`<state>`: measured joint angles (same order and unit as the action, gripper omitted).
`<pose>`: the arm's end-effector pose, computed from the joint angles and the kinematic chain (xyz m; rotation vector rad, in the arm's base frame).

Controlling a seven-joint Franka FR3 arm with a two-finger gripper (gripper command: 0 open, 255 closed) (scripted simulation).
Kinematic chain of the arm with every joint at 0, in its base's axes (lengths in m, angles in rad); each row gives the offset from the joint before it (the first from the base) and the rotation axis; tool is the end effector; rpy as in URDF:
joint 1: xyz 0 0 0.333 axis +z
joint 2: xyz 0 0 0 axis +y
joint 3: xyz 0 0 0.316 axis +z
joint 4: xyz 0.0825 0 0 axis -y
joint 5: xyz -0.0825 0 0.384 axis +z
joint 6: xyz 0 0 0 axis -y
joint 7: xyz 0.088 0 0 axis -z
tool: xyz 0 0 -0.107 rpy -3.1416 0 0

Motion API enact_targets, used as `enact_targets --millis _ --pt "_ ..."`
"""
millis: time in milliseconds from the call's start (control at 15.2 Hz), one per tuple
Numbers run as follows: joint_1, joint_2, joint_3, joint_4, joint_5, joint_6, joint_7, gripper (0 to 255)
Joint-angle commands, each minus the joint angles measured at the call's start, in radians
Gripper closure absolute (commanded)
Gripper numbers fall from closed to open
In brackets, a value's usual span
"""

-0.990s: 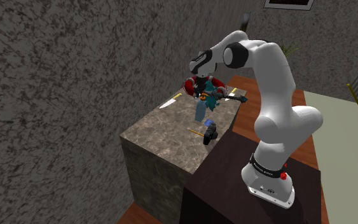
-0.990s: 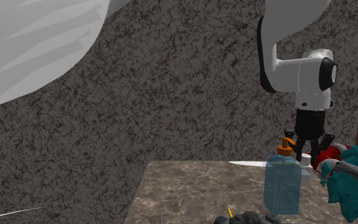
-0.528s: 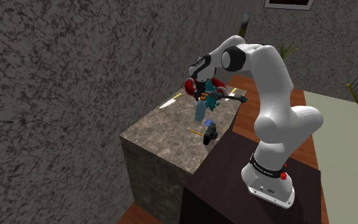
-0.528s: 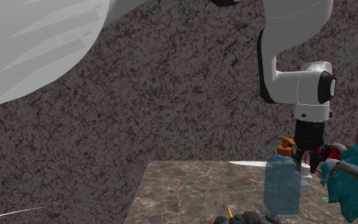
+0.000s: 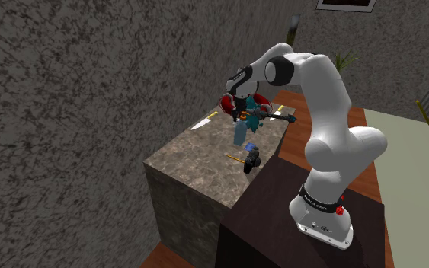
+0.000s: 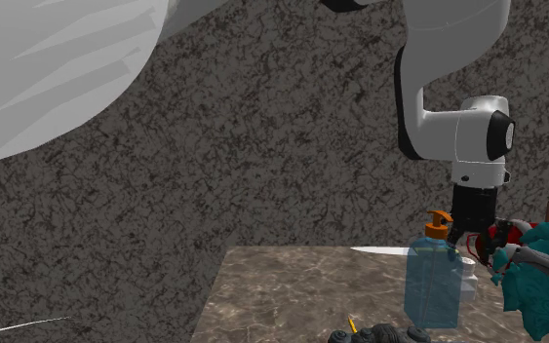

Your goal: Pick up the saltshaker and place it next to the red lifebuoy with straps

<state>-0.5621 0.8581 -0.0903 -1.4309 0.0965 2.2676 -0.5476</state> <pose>0.5829 -0.4271 0.1795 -3.1204 0.2139 0.0180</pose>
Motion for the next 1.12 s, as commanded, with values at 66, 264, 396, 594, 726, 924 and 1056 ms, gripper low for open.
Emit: enact_targets --millis 66,264,396,594,726,924,1056 --pt "0.000 0.000 0.000 0.000 0.000 0.000 0.000 0" --pt "0.000 0.000 0.000 0.000 0.000 0.000 0.000 0" --pt "0.002 -0.044 -0.003 -0.005 -0.003 -0.039 0.002 0" --pt "0.003 -0.081 -0.006 -0.004 -0.007 -0.076 0.003 0" --pt "0.003 -0.081 -0.006 -0.004 -0.007 -0.076 0.003 0" --pt "0.003 -0.081 -0.006 -0.004 -0.007 -0.076 0.003 0" --pt "0.003 -0.081 -0.006 -0.004 -0.007 -0.076 0.003 0"
